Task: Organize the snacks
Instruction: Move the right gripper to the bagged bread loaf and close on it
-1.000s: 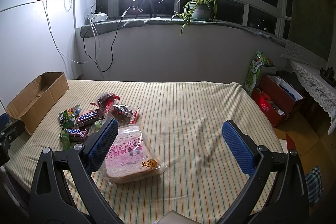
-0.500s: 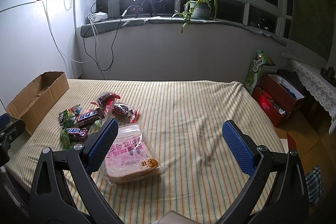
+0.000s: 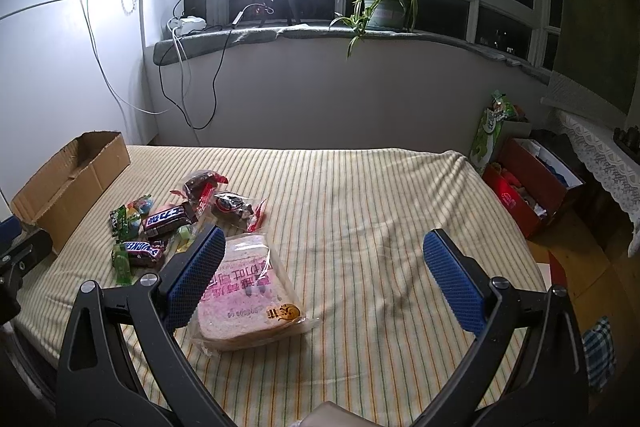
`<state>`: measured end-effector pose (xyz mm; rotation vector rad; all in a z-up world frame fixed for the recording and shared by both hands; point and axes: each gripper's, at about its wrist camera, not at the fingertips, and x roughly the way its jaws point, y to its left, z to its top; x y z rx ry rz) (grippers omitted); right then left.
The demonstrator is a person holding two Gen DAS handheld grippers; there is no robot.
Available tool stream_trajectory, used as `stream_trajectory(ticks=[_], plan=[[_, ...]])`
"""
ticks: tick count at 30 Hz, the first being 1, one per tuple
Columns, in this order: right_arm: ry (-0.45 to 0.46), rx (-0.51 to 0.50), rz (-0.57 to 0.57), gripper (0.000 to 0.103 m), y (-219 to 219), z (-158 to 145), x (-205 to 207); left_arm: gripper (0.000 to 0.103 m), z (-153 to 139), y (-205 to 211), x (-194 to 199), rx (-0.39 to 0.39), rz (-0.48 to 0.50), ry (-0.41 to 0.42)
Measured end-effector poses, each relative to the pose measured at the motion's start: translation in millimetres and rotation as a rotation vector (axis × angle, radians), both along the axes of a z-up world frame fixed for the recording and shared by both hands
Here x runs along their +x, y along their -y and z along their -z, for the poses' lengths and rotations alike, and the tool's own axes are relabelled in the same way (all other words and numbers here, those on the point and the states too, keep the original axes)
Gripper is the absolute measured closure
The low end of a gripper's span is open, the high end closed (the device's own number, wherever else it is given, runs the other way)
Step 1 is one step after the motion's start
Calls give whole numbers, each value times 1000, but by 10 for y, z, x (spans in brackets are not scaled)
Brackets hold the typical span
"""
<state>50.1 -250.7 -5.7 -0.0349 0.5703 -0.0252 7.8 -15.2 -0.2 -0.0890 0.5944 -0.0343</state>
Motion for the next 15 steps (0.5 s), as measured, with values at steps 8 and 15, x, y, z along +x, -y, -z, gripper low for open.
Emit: stream_trajectory(ticks=[8,15], plan=[[-75,62,-101,2,181,125,181,19,190,147,159,-89,77,-97],[-279,239,-260,39,410,404,423,26,397,298,267,-189,145,-185]])
